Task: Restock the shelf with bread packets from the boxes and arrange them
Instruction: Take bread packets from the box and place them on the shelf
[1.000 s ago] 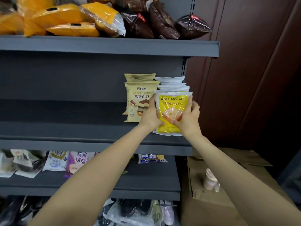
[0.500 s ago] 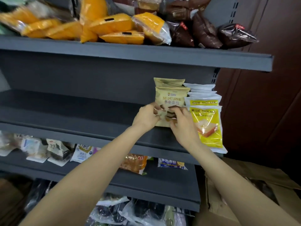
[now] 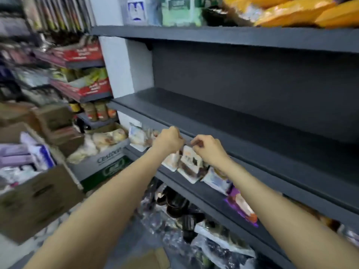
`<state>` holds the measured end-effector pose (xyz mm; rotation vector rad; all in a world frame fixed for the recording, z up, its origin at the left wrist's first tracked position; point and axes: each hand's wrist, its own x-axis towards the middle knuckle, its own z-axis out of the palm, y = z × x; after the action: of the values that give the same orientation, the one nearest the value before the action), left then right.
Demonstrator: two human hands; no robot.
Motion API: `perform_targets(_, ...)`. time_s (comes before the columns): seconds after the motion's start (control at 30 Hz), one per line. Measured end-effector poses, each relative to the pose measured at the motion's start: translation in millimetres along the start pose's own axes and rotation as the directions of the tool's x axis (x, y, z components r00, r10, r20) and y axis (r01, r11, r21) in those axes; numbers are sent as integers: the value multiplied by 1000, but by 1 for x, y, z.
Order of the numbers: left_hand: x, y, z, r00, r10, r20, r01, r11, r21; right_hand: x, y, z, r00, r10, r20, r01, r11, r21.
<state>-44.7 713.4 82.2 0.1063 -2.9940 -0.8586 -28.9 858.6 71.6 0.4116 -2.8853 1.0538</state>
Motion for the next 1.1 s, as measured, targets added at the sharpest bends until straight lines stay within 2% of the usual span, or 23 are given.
perform_targets(0.2, 16, -177, -99, 948, -277, -155, 286, 958, 38, 83, -133, 138, 958, -204, 201, 189, 978, 92)
perform_targets(0.33, 3, -289, -146, 868, -457, -194, 457, 888, -46, 114, -210, 223, 867, -299, 398, 265, 954, 140)
perform_targets(0.43, -10, -367, -172, 804, -535, -259, 528, 843, -105, 136, -262, 285, 796, -354, 492, 311, 935, 170)
perform_targets(0.57, -23, -456, -197, 709, -650, -274, 636, 757, -150, 165, -316, 363, 707, -385, 594, 361, 918, 165)
perform_targets(0.7, -16, -536, -210, 615, -761, -208, 732, 649, -208, 201, -351, 443, 626, -365, 689, 394, 911, 124)
perform_targets(0.8, -5, -583, -206, 563, -819, -112, 803, 574, -160, 226, -367, 499, 568, -309, 763, 396, 915, 76)
perform_targets(1.0, 20, -651, -179, 543, -836, 79, 838, 533, -114, 243, -357, 587, 403, -132, 905, 440, 895, -65)
perform_targets(1.1, 29, -673, -165, 560, -817, 139, 827, 539, -163, 242, -340, 615, 449, -38, 893, 443, 877, -185)
